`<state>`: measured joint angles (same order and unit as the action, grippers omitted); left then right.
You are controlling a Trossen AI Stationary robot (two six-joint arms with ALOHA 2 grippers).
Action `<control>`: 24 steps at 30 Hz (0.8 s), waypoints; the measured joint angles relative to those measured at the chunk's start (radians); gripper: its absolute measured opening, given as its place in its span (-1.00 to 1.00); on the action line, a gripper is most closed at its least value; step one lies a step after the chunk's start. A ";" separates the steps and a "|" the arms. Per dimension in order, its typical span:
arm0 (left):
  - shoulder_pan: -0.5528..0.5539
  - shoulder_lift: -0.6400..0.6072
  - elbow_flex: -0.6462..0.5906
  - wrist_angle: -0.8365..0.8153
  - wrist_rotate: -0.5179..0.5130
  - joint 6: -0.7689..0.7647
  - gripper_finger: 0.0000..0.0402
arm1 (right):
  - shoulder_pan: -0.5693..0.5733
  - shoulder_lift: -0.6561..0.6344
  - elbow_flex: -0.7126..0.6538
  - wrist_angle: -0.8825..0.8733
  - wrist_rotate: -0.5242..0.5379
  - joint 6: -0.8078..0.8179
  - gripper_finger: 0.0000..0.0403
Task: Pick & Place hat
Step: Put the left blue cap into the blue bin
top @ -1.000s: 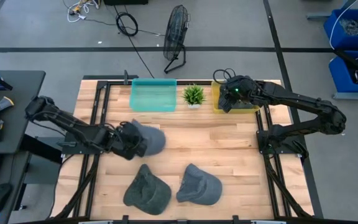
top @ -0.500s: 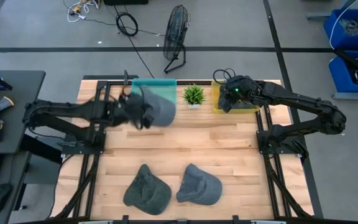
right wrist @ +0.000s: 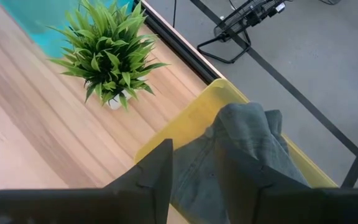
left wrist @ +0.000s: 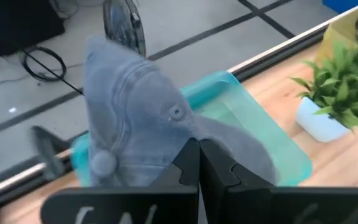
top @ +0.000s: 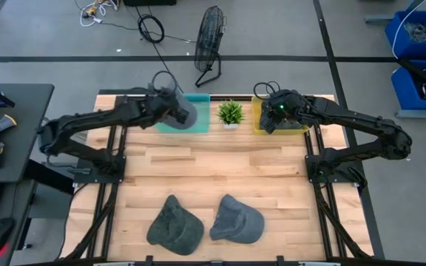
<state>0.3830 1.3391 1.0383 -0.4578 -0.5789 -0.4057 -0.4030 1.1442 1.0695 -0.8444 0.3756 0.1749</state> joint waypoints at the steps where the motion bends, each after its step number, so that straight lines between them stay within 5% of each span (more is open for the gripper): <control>1: 0.008 0.030 -0.003 0.036 0.004 0.006 -1.00 | 0.000 0.000 0.000 0.000 0.000 0.000 -0.39; 8: 0.061 0.168 -0.004 0.243 -0.008 0.073 -0.99 | 0.000 0.000 0.000 0.000 0.000 0.000 -0.39; 24: 0.098 0.178 -0.004 0.223 -0.025 -0.015 -0.99 | 0.000 0.000 0.000 0.000 0.000 0.000 -0.39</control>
<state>0.4812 1.5173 1.0348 -0.2348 -0.6038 -0.4208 -0.4030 1.1442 1.0691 -0.8448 0.3756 0.1749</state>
